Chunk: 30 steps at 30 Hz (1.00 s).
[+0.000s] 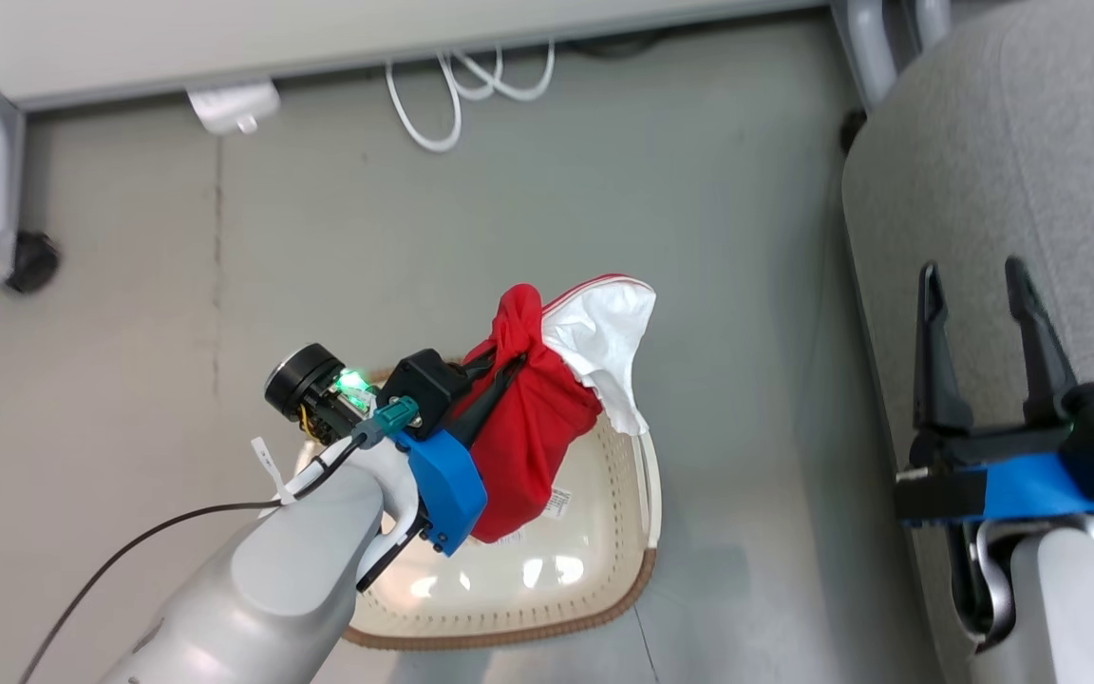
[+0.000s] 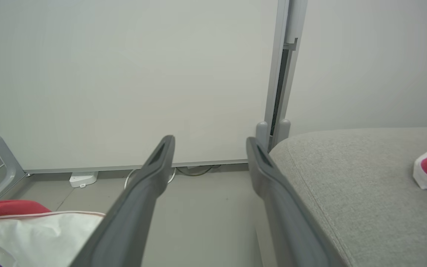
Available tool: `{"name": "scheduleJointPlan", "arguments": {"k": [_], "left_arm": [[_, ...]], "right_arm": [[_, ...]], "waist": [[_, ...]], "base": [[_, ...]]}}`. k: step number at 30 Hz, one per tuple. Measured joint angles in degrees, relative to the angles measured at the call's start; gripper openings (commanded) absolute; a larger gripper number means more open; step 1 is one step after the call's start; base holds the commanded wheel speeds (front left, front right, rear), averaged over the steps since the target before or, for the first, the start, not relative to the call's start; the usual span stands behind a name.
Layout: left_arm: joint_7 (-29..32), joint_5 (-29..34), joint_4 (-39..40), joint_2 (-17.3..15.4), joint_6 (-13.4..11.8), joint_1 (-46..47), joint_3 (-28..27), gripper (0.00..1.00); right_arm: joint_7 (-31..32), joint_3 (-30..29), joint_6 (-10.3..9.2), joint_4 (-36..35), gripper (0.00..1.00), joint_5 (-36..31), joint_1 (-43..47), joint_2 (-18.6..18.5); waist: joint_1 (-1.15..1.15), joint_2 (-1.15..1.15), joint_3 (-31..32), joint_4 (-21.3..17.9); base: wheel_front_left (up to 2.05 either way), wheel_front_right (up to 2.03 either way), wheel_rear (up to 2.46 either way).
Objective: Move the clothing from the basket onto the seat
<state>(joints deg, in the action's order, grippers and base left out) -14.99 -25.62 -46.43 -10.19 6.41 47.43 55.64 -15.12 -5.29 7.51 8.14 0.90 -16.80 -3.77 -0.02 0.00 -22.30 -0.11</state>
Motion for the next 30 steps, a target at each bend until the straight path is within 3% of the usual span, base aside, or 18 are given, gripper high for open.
{"name": "scheduleJointPlan", "arguments": {"k": [8,18,30], "left_arm": [[0.0,-0.5,6.9,-0.4,-0.3,-1.7,-4.2,0.00],[0.0,-1.1,10.3,1.5,-1.2,-1.7,-6.0,0.00],[0.4,-2.0,11.2,1.6,-1.7,-1.6,-5.5,0.00]], "right_arm": [[0.0,0.1,0.00,1.3,1.00,0.6,5.7,0.1],[0.0,1.5,0.01,2.3,1.00,1.2,9.8,0.2],[0.0,4.5,0.00,2.4,1.00,1.6,11.2,0.3]], "waist": [[0.00,0.00,8.5,1.4],[0.00,0.00,16.4,2.3],[0.02,0.00,18.4,2.8]], "base": [[0.00,0.00,0.00],[0.00,0.00,0.00],[0.00,0.00,0.00]]}}
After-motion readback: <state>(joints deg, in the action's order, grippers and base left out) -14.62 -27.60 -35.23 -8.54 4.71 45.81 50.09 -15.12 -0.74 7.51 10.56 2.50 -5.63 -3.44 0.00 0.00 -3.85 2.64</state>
